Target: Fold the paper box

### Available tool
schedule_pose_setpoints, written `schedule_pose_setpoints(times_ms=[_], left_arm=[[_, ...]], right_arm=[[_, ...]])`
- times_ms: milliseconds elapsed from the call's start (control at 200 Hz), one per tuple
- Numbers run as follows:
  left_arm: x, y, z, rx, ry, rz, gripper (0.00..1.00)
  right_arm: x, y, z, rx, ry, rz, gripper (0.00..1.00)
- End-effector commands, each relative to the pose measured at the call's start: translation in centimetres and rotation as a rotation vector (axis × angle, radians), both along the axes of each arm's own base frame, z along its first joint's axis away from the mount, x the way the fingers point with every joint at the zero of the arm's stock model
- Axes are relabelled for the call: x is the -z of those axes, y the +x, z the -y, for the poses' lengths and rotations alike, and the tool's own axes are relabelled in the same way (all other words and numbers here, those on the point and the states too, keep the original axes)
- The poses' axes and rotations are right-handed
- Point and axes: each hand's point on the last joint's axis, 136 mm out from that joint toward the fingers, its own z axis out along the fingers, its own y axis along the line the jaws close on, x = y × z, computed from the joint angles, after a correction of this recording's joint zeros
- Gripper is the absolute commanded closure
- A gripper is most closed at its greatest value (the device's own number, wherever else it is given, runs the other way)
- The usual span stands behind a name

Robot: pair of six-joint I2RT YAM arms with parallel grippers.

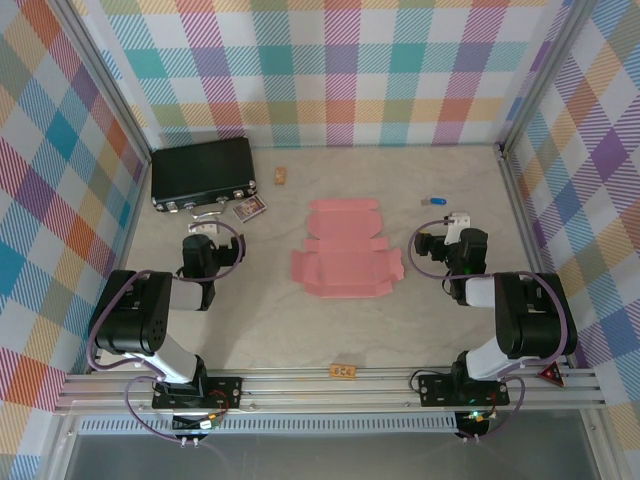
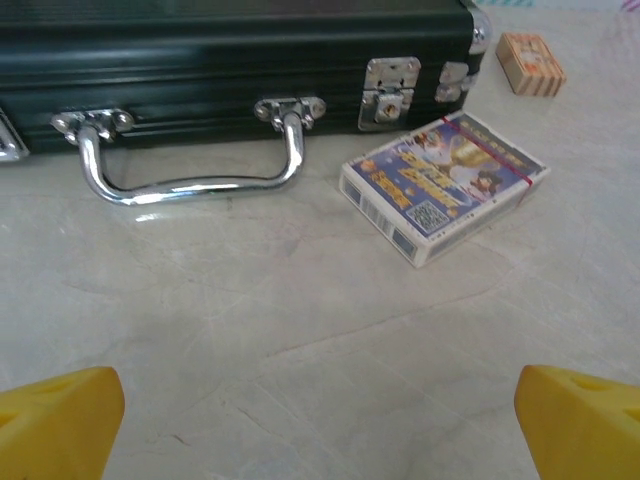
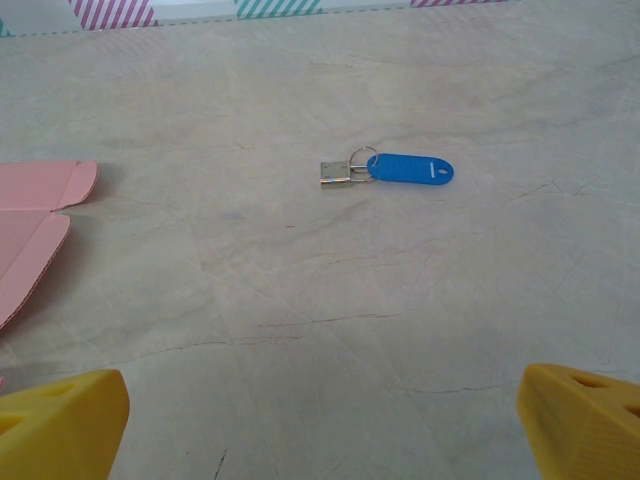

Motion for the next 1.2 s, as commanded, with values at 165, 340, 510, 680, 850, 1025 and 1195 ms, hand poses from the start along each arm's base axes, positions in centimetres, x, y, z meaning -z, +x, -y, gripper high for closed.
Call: schedule_pose_setpoints(times_ms=[165,340,510,680,850,1025,1195], left_arm=[[-6.0,-0.9,-2.2,-0.196,-0.076,-0.009,0.00],[-6.9,-1.8,3.5,-0.049,-0.283,-0.206,0.00],[-7.1,-2.5,11.5,0.160,-0.301,-0.300,0.11],[-7.0,-1.7,19.0,0.353,-0.325,-0.390,0.37],[-5.5,-0.1,25.1,0.476,-0.357,-0.497,0.68],[-4.0,2.8,29.6,0.541,-0.375,-0.544,1.00],[-2.9,6.3,32.4,0.572,-0.383,-0.536,1.00]], right_arm=[[-5.4,0.5,0.5,0.065,0.046,-0.052,0.01],[-7.4,-1.0,-1.9,0.005,0.212,-0.184,0.01],[-7.5,-3.7,-7.3,-0.172,0.381,-0.366,0.04],[-6.0,-7.0,-12.3,-0.285,0.389,-0.518,0.17],[-4.3,-10.2,-16.5,-0.365,0.302,-0.590,0.38],[-2.1,-11.7,-19.3,-0.423,0.329,-0.646,0.71],[-0.1,-11.7,-21.0,-0.416,0.345,-0.696,0.87]])
